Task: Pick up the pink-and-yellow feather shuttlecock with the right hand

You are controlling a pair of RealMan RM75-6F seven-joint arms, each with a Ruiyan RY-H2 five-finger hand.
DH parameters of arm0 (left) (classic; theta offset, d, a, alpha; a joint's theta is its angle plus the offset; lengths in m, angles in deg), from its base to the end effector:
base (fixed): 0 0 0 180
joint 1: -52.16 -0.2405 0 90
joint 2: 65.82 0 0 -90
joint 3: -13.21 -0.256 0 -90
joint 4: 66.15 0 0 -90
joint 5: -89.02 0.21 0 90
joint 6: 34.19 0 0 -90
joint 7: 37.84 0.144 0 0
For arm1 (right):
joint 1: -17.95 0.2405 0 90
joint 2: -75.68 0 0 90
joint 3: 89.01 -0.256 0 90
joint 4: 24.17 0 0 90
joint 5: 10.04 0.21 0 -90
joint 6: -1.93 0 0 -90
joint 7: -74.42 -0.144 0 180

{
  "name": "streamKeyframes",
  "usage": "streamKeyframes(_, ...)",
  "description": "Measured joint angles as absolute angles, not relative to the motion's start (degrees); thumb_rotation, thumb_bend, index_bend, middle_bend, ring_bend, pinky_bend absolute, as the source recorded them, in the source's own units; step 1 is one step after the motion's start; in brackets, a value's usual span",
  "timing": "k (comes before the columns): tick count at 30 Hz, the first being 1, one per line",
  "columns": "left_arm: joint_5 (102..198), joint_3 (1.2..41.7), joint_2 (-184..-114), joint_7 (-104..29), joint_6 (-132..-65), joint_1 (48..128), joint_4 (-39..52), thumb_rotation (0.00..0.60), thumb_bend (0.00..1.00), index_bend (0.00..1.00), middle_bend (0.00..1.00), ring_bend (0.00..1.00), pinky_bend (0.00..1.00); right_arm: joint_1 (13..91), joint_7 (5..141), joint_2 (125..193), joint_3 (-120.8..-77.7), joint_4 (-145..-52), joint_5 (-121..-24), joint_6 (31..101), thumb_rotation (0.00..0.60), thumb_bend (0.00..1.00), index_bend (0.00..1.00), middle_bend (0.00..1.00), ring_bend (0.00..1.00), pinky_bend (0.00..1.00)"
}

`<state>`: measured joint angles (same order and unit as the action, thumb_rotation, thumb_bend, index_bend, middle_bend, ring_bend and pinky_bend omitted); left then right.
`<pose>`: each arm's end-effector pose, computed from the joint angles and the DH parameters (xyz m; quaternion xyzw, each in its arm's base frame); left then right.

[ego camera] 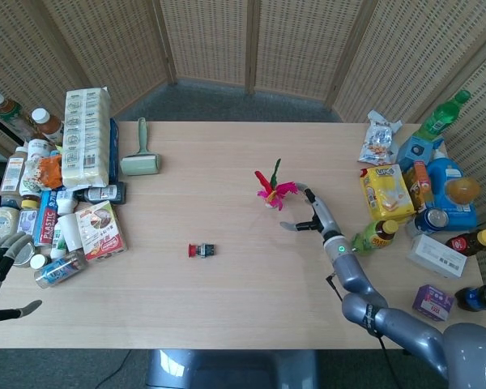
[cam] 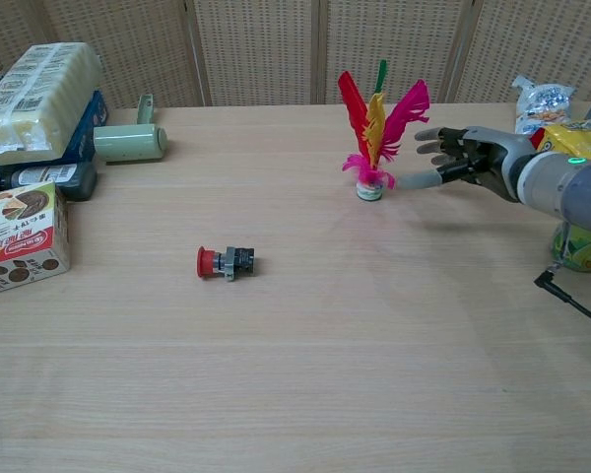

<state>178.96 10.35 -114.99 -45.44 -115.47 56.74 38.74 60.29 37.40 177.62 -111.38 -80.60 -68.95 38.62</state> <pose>-0.2883 0.1545 0.1943 -0.6179 -0.4524 -0.3688 0.5267 -0.2024 -0.4035 -0.0530 0.4018 -0.7354 0.4731 0.2719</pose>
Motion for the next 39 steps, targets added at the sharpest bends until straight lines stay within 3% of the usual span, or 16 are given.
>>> streamKeyframes(23,175.5,11.4,-115.8,-44.4,-113.3,57.5,38.0,0.6,0.0,0.0,0.0,0.0,0.0,65.7,41.0,185.0,-118.8,-76.2,-63.7,41.0,0.6,0.0,0.0,0.0,0.0,0.0)
streamKeyframes(27,175.1,11.6,-115.8,-44.3,-113.3,57.5,37.9,0.6,0.0,0.0,0.0,0.0,0.0,66.7,40.0,186.7,-119.9,-73.7,-63.2,40.7,0.6,0.0,0.08,0.0,0.0,0.0)
streamKeyframes(28,175.0,11.6,-115.9,-44.3,-113.2,57.5,37.9,0.6,0.0,0.0,0.0,0.0,0.0,66.9,39.8,187.1,-120.2,-73.1,-63.3,40.8,0.6,0.0,0.15,0.03,0.0,0.0)
streamKeyframes(30,174.8,11.7,-116.0,-44.1,-113.1,57.6,37.8,0.6,0.0,0.0,0.0,0.0,0.0,67.6,39.6,188.1,-120.8,-71.6,-63.3,41.7,0.6,0.0,0.29,0.18,0.0,0.01)
streamKeyframes(33,174.5,11.8,-116.1,-43.9,-112.9,57.7,37.8,0.6,0.0,0.0,0.0,0.0,0.0,68.6,39.8,189.6,-121.9,-69.1,-62.9,43.0,0.6,0.0,0.4,0.39,0.02,0.15)
streamKeyframes(36,174.4,11.8,-116.1,-43.8,-112.9,57.6,37.8,0.6,0.0,0.0,0.0,0.0,0.0,69.4,39.9,191.4,-122.6,-66.5,-62.6,44.2,0.6,0.0,0.54,0.61,0.17,0.35)
streamKeyframes(39,174.4,11.8,-116.1,-43.8,-112.9,57.6,37.8,0.6,0.0,0.0,0.0,0.0,0.0,69.8,39.3,192.7,-123.0,-64.9,-62.8,45.1,0.6,0.02,0.64,0.71,0.28,0.48)
